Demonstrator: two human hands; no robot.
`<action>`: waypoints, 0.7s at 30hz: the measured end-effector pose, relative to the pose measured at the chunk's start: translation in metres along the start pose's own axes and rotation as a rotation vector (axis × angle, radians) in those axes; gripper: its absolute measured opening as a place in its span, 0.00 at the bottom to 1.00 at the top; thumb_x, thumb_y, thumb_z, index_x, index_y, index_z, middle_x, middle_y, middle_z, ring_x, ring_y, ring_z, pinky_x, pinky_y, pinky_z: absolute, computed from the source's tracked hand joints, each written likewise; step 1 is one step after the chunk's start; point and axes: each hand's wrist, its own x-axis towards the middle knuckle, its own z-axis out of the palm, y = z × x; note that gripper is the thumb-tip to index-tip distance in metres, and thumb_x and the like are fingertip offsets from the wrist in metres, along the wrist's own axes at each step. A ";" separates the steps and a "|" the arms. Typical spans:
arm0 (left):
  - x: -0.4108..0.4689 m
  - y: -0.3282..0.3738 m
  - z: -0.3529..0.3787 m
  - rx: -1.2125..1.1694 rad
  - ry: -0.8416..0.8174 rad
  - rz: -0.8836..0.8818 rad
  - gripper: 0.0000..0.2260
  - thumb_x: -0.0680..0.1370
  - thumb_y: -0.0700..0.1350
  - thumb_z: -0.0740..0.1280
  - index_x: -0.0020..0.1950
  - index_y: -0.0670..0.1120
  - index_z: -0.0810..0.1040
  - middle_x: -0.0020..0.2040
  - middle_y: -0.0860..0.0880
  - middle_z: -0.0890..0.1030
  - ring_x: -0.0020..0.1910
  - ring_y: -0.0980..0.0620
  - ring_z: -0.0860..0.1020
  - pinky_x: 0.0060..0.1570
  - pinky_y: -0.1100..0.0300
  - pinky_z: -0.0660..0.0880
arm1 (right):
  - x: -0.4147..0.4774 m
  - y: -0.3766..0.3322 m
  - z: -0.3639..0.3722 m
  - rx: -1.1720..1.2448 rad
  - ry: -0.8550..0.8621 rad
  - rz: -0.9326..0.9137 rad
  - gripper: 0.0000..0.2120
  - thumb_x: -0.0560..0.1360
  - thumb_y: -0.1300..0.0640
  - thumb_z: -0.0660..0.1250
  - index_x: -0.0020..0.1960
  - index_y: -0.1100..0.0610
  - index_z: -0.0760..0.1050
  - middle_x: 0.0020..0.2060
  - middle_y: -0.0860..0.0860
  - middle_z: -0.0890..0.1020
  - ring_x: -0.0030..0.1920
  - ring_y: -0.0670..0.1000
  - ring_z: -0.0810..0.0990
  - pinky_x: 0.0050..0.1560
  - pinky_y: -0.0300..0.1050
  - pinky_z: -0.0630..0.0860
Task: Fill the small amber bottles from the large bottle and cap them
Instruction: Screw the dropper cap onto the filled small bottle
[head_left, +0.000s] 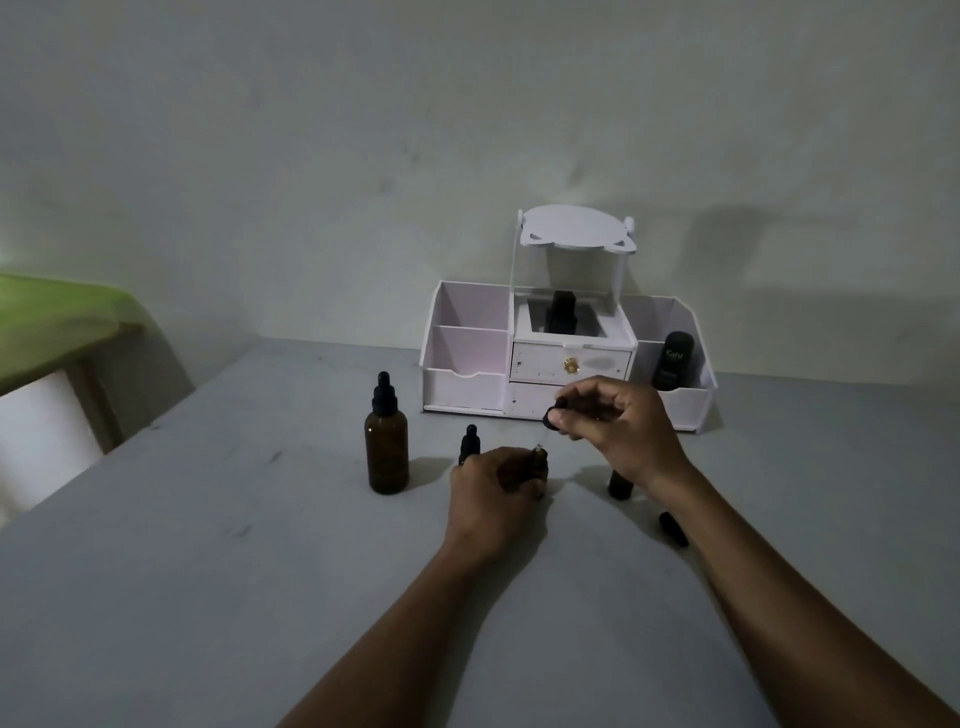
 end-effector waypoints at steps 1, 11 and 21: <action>0.000 0.000 0.000 0.002 0.002 -0.005 0.16 0.75 0.37 0.72 0.63 0.45 0.81 0.55 0.53 0.84 0.43 0.70 0.77 0.43 0.84 0.69 | 0.000 0.000 -0.001 0.002 0.003 -0.001 0.07 0.70 0.62 0.77 0.48 0.58 0.85 0.39 0.51 0.87 0.40 0.53 0.87 0.45 0.45 0.84; -0.005 0.005 -0.001 -0.059 0.017 0.000 0.12 0.74 0.33 0.70 0.54 0.45 0.85 0.39 0.58 0.82 0.33 0.69 0.80 0.31 0.78 0.71 | -0.013 0.015 0.018 -0.169 -0.049 0.011 0.08 0.67 0.59 0.81 0.44 0.56 0.85 0.38 0.47 0.86 0.37 0.41 0.84 0.41 0.32 0.79; -0.007 0.007 -0.001 -0.077 0.004 -0.005 0.13 0.75 0.36 0.71 0.57 0.47 0.84 0.45 0.58 0.84 0.40 0.68 0.81 0.35 0.77 0.74 | -0.016 0.017 0.016 -0.199 -0.128 -0.031 0.16 0.71 0.63 0.77 0.57 0.50 0.84 0.49 0.47 0.87 0.45 0.42 0.85 0.44 0.33 0.81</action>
